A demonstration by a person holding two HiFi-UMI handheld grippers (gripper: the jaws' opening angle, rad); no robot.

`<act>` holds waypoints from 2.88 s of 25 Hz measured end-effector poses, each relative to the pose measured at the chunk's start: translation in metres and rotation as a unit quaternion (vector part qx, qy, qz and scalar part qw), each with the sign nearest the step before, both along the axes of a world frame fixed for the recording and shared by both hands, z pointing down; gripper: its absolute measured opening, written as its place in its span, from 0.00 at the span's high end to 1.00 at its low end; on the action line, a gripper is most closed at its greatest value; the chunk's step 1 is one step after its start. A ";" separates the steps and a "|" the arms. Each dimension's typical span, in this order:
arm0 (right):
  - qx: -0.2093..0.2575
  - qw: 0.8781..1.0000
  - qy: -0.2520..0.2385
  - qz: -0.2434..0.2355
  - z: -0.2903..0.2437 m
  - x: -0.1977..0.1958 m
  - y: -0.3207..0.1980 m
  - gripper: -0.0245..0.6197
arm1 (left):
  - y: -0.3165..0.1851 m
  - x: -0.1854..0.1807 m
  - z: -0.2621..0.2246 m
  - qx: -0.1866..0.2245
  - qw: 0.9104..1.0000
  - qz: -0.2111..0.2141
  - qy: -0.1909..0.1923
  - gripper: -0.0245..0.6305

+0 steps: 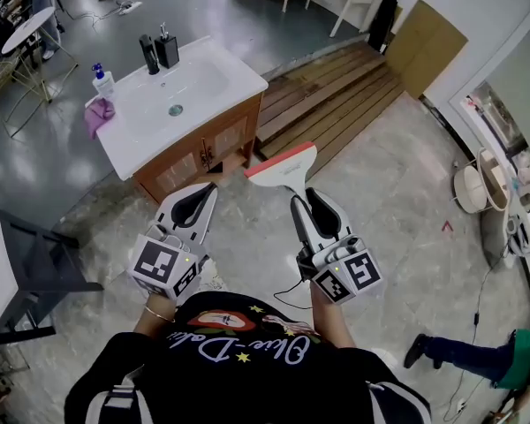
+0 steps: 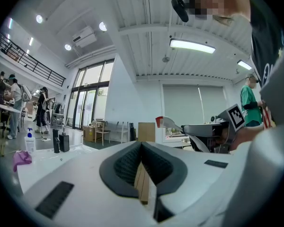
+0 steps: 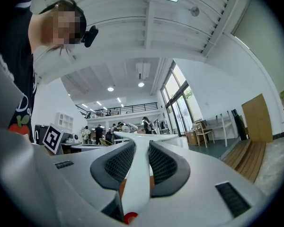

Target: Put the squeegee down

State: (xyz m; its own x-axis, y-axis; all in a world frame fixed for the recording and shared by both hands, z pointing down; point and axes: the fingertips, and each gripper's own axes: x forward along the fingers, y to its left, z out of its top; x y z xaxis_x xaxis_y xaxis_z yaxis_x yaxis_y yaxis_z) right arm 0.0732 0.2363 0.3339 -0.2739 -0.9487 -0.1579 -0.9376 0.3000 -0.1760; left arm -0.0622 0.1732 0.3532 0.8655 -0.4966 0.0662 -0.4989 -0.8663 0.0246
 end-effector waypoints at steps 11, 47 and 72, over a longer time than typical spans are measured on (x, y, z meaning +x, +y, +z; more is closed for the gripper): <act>-0.001 1.000 0.002 -0.006 -0.004 -0.004 -0.033 0.78 | -0.030 -0.004 -0.001 -0.003 1.000 -0.004 0.003 0.97; -0.020 1.000 0.006 0.007 -0.005 -0.064 -0.128 0.78 | -0.128 -0.066 0.014 -0.024 1.000 0.010 -0.002 0.97; -0.017 1.000 0.009 0.024 -0.003 -0.065 -0.139 0.78 | -0.146 -0.068 0.021 -0.030 0.999 0.016 0.013 0.97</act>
State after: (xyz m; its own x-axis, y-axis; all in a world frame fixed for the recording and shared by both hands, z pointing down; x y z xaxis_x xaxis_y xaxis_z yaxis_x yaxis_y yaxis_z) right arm 0.0079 0.0976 0.3308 -0.2308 -0.9655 -0.1206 -0.9537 0.2490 -0.1685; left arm -0.1300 0.0268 0.3744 0.8830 -0.4640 0.0713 -0.4689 -0.8787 0.0894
